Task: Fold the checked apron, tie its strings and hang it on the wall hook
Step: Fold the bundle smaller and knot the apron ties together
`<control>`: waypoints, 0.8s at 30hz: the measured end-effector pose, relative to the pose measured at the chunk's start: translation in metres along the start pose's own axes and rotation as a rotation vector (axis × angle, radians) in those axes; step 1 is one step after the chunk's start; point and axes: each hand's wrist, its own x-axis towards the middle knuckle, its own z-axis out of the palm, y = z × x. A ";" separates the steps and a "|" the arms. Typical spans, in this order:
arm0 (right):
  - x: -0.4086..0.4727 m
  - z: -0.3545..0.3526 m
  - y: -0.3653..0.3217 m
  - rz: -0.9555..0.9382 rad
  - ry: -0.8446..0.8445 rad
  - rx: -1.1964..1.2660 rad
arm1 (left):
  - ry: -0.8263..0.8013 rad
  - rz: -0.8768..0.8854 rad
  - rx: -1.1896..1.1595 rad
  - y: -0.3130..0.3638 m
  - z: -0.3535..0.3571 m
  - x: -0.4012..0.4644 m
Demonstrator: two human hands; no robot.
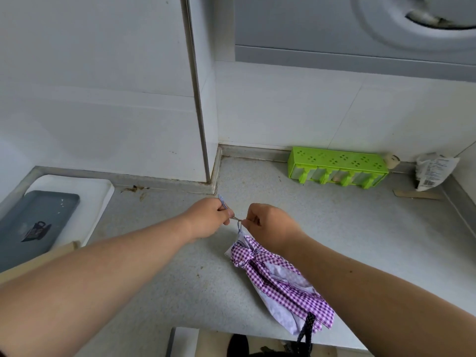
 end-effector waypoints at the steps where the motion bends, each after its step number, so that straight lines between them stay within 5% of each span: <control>1: 0.001 0.003 0.000 0.003 -0.021 -0.008 | 0.015 -0.011 0.008 -0.004 -0.001 0.000; 10: 0.012 0.031 0.001 0.054 -0.244 -0.162 | 0.173 -0.155 0.061 -0.048 -0.020 0.012; 19: 0.019 0.040 0.004 0.098 -0.267 -0.148 | 0.242 -0.209 -0.014 -0.077 -0.010 0.017; 24: 0.019 0.039 0.004 0.131 -0.235 0.025 | 0.028 -0.277 -0.055 -0.086 0.003 0.019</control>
